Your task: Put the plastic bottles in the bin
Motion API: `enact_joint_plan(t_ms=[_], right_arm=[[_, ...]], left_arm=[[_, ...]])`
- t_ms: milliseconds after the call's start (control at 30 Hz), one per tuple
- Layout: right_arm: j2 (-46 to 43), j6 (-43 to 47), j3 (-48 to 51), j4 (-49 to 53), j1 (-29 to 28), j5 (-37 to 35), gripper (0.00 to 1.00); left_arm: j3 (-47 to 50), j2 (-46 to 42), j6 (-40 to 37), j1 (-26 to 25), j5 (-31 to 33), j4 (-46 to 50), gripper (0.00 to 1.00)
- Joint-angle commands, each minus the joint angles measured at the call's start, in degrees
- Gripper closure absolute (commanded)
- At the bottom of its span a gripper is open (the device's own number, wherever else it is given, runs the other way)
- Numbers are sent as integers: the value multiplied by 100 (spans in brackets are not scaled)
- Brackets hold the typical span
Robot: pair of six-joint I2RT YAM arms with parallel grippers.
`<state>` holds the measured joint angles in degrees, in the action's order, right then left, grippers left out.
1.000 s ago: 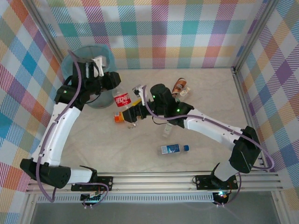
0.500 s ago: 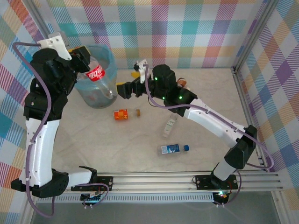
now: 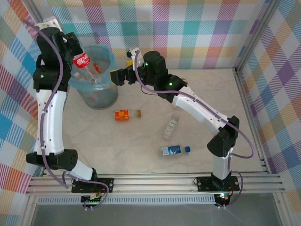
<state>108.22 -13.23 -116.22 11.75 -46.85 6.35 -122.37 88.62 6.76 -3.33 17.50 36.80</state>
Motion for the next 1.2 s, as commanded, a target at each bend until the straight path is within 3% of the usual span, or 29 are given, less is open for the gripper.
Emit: enact_joint_plan(t_ms=[0, 700, 1000, 1167], right_arm=[[161, -244, -270, 94, 150, 305, 0], [507, -694, -106, 8, 524, 849, 0], [568, -839, -155, -59, 615, 930, 1], [619, -843, -237, 3, 617, 960, 2]], left_arm=[[-313, 237, -53, 195, -91, -187, 100], [-332, 1430, -161, 486, -832, 95, 100], [-1980, 2160, 16, 562, -1104, 60, 100], [-2283, 2485, 55, 570, -1249, -198, 100]])
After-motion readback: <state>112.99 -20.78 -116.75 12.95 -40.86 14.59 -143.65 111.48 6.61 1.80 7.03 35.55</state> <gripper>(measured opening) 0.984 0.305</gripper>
